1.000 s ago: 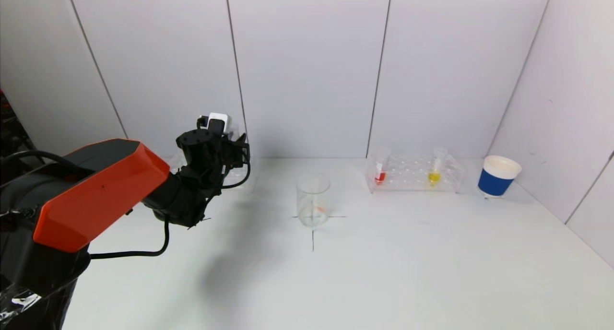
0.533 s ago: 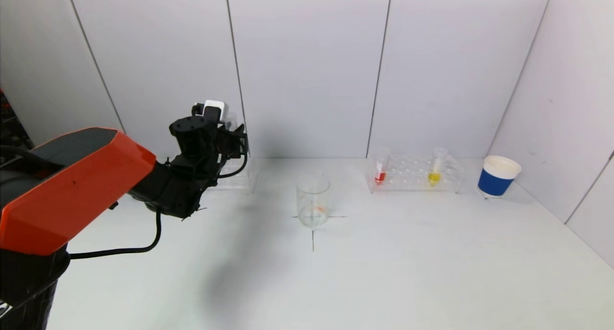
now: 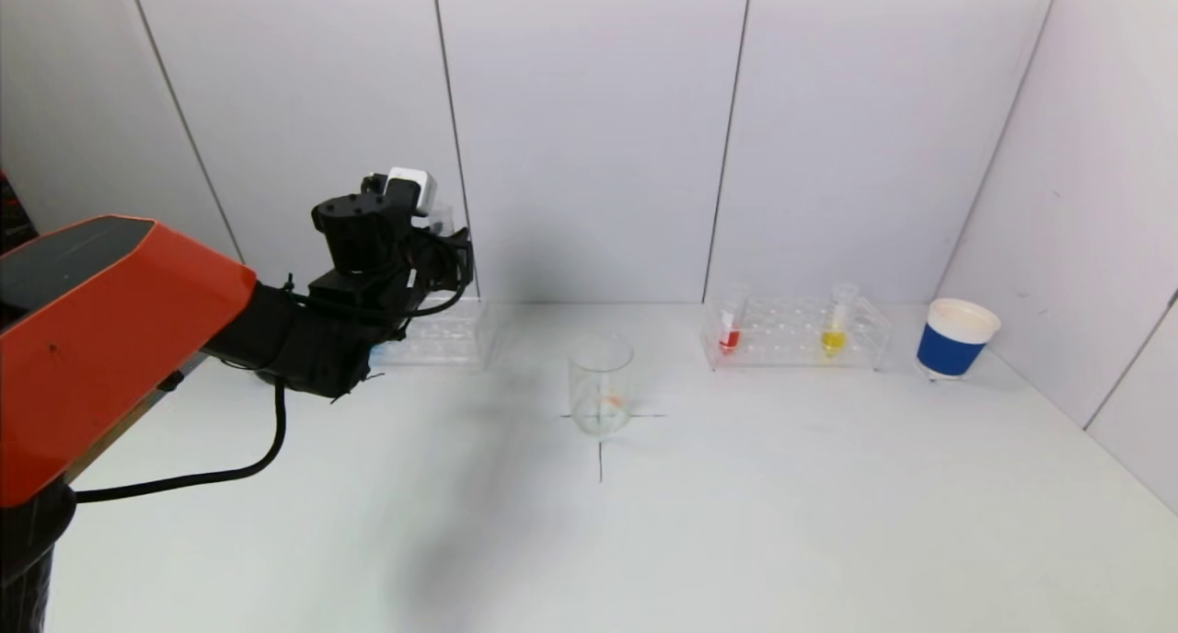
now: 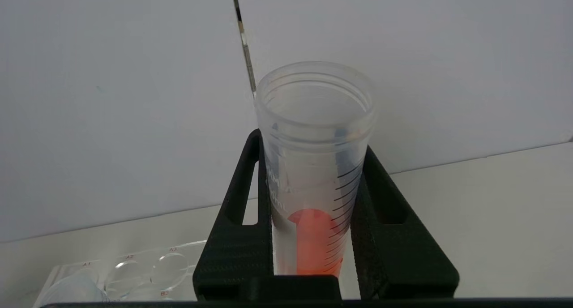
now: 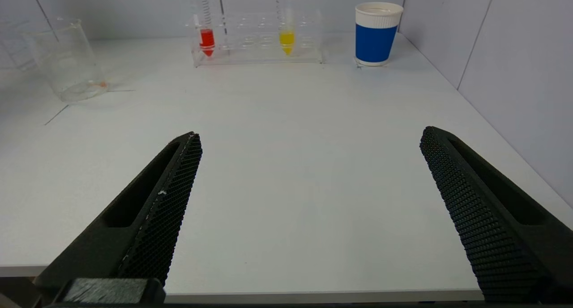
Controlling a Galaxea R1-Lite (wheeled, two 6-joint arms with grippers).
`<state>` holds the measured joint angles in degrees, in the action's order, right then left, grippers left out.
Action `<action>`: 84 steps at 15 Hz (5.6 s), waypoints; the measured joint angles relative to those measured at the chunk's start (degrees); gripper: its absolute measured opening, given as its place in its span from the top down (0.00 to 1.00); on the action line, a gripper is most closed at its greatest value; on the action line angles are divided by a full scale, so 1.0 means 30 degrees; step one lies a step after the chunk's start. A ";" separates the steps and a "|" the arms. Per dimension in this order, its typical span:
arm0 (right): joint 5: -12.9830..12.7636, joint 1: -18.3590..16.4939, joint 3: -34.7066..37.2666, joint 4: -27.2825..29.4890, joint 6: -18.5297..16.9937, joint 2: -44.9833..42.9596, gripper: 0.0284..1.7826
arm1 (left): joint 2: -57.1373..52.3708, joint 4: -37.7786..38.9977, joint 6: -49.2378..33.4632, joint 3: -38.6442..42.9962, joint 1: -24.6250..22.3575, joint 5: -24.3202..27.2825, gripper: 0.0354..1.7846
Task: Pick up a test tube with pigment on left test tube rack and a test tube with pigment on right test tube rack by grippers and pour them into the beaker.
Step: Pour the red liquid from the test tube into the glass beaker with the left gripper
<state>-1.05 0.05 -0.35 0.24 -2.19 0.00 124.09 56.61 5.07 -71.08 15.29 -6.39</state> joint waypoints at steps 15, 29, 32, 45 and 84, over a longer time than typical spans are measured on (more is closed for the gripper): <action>0.0004 -0.0008 0.0000 0.0000 0.0000 0.0000 0.00 | -0.2239 -0.5209 0.0089 -0.1349 0.1694 0.6290 0.74; 0.0000 0.0008 0.0000 0.0000 0.0008 0.0000 0.00 | -0.0935 -0.7721 0.5612 -0.3686 0.0922 1.4092 0.74; 0.0000 0.0000 0.0000 0.0000 0.0000 0.0000 0.00 | -0.0065 -0.9208 0.7570 -0.5116 0.0508 1.5535 0.74; 0.0004 0.0000 0.0000 0.0000 0.0000 0.0000 0.00 | 0.3677 -1.3747 1.6327 -1.0630 0.0223 1.8554 0.74; 0.0000 0.0000 0.0000 0.0000 0.0000 0.0000 0.00 | 0.4641 -1.0638 3.2370 -1.1878 0.1792 1.6027 0.74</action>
<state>-1.05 0.05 -0.35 0.24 -2.19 0.00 138.01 24.70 102.18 -106.72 20.66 41.69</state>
